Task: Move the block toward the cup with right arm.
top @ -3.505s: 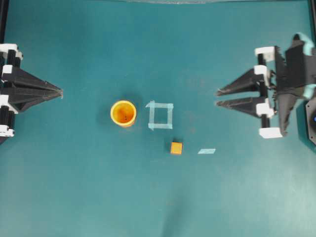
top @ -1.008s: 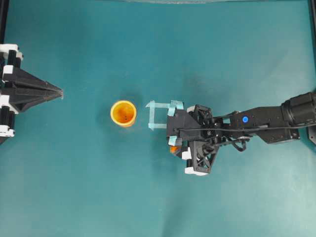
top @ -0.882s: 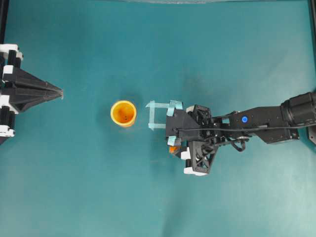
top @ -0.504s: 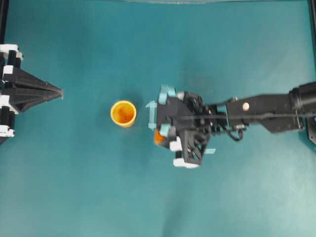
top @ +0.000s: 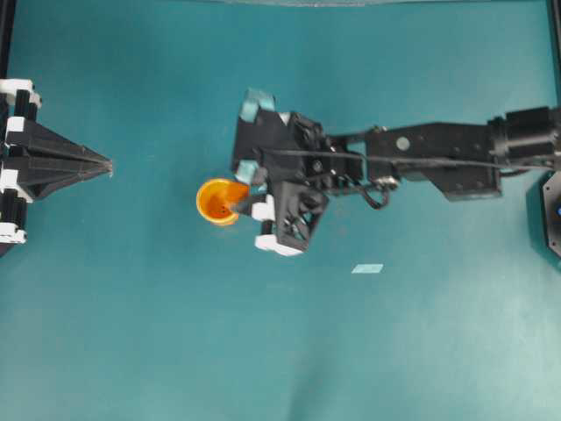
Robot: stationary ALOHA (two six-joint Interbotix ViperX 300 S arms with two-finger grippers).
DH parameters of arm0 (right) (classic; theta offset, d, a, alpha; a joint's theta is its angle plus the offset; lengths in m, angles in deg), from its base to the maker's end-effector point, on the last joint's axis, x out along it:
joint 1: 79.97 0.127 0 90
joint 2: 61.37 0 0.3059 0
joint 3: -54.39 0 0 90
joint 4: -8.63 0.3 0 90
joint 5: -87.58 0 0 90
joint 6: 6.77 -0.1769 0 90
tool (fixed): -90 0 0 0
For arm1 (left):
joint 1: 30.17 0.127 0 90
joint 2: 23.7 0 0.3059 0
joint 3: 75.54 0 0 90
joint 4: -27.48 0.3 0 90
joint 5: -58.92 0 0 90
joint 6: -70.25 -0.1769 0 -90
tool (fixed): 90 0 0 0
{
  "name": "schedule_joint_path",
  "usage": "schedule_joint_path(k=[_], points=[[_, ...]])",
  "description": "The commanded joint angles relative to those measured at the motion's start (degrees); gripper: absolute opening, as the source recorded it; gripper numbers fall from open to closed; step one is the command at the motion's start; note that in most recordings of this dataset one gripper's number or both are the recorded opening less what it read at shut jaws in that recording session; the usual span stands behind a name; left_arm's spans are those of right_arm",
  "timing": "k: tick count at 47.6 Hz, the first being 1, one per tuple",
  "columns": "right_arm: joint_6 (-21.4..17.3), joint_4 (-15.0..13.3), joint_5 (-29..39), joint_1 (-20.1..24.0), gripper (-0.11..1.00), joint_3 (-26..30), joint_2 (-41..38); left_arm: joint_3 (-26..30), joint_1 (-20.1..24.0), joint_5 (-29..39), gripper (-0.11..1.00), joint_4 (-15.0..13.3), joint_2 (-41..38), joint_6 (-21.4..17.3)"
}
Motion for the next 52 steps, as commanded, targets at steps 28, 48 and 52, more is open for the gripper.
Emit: schedule_joint_path(k=[28, 48, 52], points=[[0.44, -0.18, 5.01, -2.29, 0.4, 10.63, -3.34, 1.58, 0.09, -0.09, 0.0, 0.09, -0.53, 0.0], [0.35, -0.18, 6.06, -2.37, 0.4, 10.55, -3.34, 1.58, 0.09, -0.18, 0.0, 0.09, -0.53, 0.0], [0.26, -0.18, 6.77, -2.37, 0.4, 10.63, -3.34, 1.58, 0.09, -0.09, 0.0, 0.09, -0.53, 0.0]])
